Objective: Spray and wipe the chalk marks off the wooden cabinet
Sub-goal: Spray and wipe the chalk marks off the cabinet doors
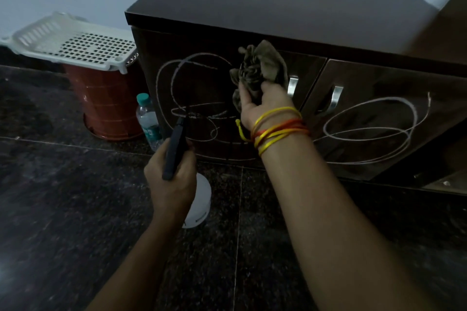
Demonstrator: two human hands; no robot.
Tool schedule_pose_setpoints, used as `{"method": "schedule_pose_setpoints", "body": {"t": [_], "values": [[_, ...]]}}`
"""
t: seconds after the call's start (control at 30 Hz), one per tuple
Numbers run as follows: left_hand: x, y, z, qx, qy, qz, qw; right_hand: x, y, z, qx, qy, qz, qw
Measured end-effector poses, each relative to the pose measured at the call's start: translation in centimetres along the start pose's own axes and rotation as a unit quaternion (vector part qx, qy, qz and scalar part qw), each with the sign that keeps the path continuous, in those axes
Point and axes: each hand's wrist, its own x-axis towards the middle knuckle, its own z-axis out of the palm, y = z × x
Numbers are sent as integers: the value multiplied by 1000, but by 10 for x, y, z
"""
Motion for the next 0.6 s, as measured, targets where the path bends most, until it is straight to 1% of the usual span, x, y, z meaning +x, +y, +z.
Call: {"method": "schedule_pose_setpoints", "body": {"t": [0.07, 0.13, 0.17, 0.27, 0.33, 0.43, 0.53, 0.6], "values": [[-2, 1, -1, -1, -10, 0, 1000, 4, 8, -12, 3, -2, 6, 1000], [-3, 1, -2, 3, -17, 3, 1000, 8, 14, -25, 2, 28, 17, 999], [-3, 1, -2, 8, -16, 3, 1000, 11, 14, -28, 0, 31, 23, 999], [-4, 3, -3, 5, -14, -3, 1000, 10, 1, -19, -15, -10, 40, 999], [-4, 4, -3, 4, -15, -4, 1000, 2, -10, -4, 11, -30, 37, 999], [-2, 7, -1, 0, -13, 2, 1000, -12, -22, 15, 74, 10, 27, 997], [-1, 9, -1, 8, -9, 7, 1000, -9, -15, 8, 83, 25, 25, 996], [-2, 10, 0, 2, -11, 4, 1000, -5, -6, -1, 71, 35, 39, 996]]}}
